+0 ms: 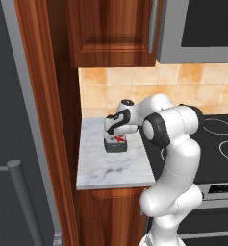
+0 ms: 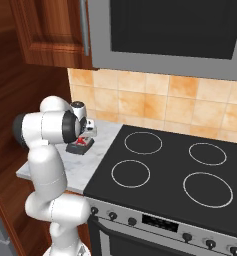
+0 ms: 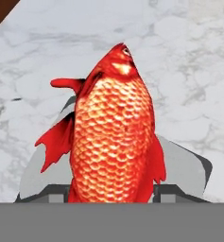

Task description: Take the fish from the fridge and place it on the digital scale on the counter by the fridge. Wait a few seconds for a reading, then move it to the plate on the dining counter.

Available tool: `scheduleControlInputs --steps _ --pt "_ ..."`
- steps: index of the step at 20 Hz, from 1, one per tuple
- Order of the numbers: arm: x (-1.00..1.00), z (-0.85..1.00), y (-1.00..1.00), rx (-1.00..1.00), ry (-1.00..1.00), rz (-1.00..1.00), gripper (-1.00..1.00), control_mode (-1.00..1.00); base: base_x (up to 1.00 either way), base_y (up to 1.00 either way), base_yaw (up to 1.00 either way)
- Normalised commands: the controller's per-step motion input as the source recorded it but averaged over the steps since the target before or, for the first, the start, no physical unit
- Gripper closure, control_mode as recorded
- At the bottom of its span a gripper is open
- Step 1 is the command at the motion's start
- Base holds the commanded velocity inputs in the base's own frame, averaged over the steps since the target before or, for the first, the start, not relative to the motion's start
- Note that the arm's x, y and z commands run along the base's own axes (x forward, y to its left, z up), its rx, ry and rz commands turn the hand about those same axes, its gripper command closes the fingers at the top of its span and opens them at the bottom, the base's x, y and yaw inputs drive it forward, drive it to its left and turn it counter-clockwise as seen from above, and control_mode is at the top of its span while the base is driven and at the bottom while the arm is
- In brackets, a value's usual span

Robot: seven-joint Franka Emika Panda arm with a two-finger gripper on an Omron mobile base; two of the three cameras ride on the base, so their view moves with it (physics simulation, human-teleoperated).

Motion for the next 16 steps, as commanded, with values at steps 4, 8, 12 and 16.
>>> scheduleControlInputs --steps 4,8,12,16 --pt "0.00 0.00 0.00 0.00 0.00 0.00 1.00 -1.00 0.00 0.00 0.00" --pt "-0.09 0.00 -0.04 0.00 0.02 0.00 1.00 -1.00 0.00 0.00 0.00" --pt "-0.92 0.23 -0.17 0.00 0.00 0.02 1.00 -1.00 0.00 0.00 0.00" --pt "-1.00 0.55 -0.43 0.00 0.00 0.00 1.00 -1.00 0.00 0.00 0.00"
